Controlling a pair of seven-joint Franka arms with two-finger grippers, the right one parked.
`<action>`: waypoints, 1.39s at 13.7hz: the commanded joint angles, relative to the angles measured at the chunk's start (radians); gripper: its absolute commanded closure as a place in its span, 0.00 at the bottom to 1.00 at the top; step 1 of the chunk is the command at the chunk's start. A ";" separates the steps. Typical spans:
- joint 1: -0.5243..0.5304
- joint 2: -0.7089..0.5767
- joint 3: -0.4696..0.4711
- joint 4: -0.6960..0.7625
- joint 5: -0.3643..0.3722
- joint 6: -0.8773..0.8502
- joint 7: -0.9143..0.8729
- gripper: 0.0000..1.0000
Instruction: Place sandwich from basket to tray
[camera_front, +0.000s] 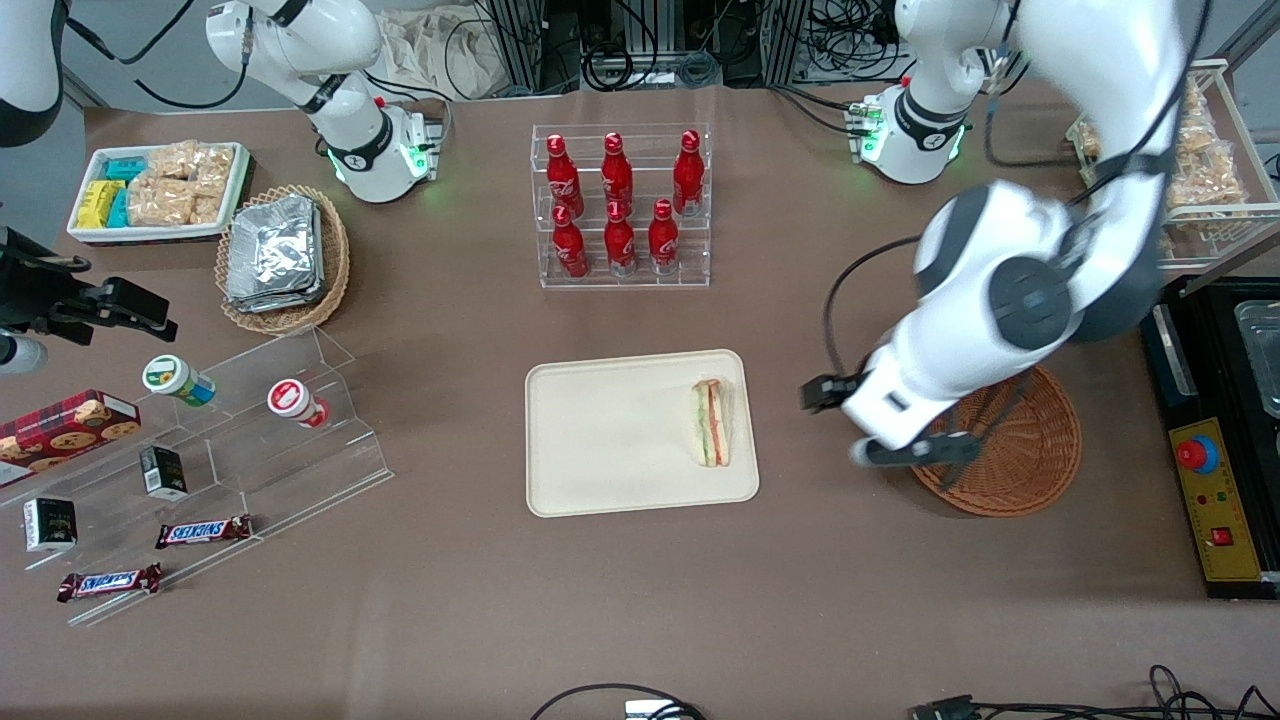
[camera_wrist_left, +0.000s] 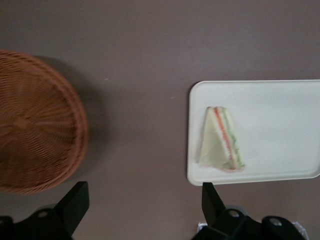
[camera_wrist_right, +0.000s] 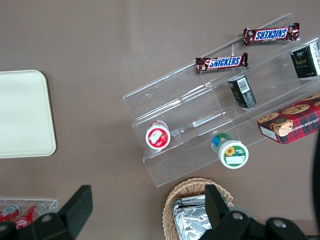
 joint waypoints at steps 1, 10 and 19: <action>0.097 -0.103 -0.005 -0.040 0.006 -0.125 0.097 0.00; 0.197 -0.241 0.032 -0.034 0.087 -0.323 0.220 0.00; 0.233 -0.266 0.031 -0.079 0.086 -0.369 0.302 0.00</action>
